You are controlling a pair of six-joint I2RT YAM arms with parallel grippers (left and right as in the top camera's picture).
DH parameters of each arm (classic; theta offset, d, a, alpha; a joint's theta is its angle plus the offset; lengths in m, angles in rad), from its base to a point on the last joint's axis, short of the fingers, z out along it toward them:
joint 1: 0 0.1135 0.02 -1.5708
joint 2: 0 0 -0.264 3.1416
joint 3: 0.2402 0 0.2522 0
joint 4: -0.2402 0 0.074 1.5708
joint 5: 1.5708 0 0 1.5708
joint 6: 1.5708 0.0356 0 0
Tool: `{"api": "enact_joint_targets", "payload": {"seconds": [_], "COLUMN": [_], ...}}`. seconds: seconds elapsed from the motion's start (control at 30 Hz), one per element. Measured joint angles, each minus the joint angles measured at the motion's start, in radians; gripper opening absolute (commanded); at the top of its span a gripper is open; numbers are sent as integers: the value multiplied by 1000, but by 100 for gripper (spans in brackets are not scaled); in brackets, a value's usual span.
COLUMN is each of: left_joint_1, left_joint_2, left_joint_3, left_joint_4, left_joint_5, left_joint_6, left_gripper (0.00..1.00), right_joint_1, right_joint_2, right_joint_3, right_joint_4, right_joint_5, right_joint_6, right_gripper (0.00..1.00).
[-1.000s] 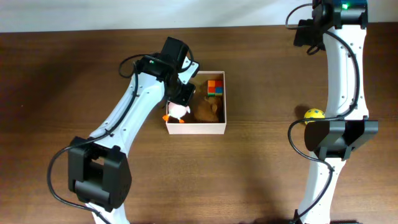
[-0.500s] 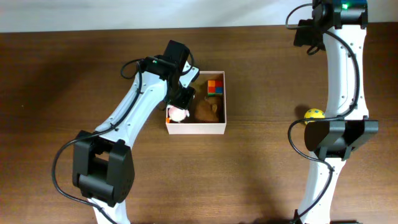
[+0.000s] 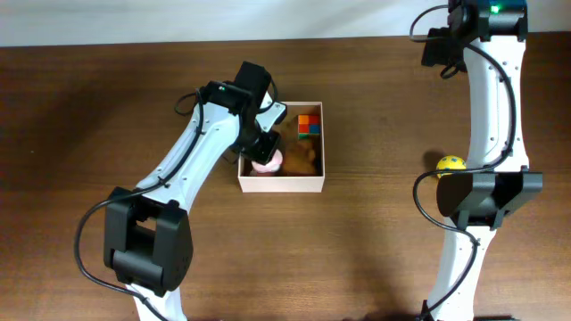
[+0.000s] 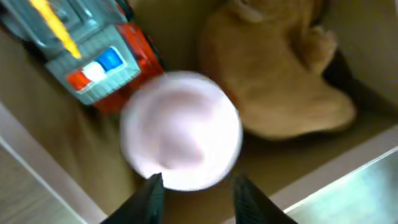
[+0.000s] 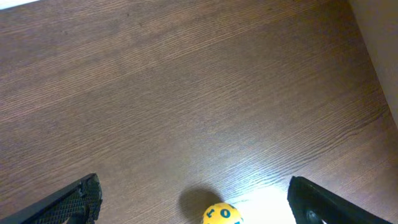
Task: Pack container
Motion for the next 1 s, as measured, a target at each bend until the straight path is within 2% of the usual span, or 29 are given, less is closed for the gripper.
{"api": "enact_joint_targets", "payload": {"seconds": [0.3,0.47,0.53,0.6,0.7,0.73,0.83,1.0], "left_joint_1": [0,0,0,0,1,3,23,109], "left_joint_2": [-10,-94,-153,-221,-283,-293,-296,-283], "left_joint_3": [8,91,117,134,146,146,146,146], "left_joint_4": [-36,-32,-28,-29,-32,-32,-32,-28], "left_joint_5": [26,-8,-74,-188,-370,-424,-541,-624], "left_joint_6": [-10,-38,-64,-113,-208,-244,-347,-453], "left_gripper": [53,57,59,66,87,97,100,100], "right_joint_1": [0,0,0,0,0,0,0,0], "right_joint_2": [0,0,0,0,0,0,0,0], "right_joint_3": [0,0,0,0,0,0,0,0], "right_joint_4": [0,0,0,0,0,0,0,0], "right_joint_5": [0,0,0,0,0,0,0,0], "right_joint_6": [0,0,0,0,0,0,0,0], "right_gripper": [99,99,99,99,99,99,99,99]}}
